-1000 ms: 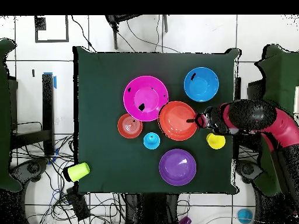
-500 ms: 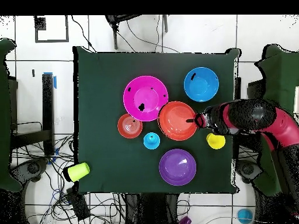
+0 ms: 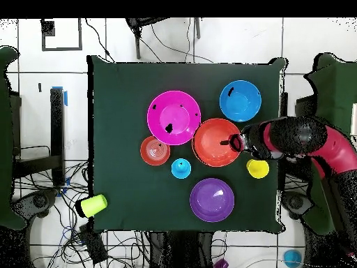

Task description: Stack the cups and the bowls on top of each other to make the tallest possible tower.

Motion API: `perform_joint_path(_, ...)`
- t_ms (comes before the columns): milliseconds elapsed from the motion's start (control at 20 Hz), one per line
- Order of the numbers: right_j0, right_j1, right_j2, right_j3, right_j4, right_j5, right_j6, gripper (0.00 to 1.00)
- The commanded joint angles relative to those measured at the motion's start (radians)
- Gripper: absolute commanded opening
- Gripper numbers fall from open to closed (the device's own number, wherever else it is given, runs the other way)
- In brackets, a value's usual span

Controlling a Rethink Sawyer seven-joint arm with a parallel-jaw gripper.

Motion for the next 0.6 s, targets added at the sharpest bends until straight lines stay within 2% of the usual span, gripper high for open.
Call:
perform_joint_path(50,0.076,0.063,-0.028,-0.029,-0.052,-0.092,-0.072,1.0)
perform_joint_path(600,0.096,0.072,-0.042,-0.019,-0.054,-0.133,-0.062,1.0)
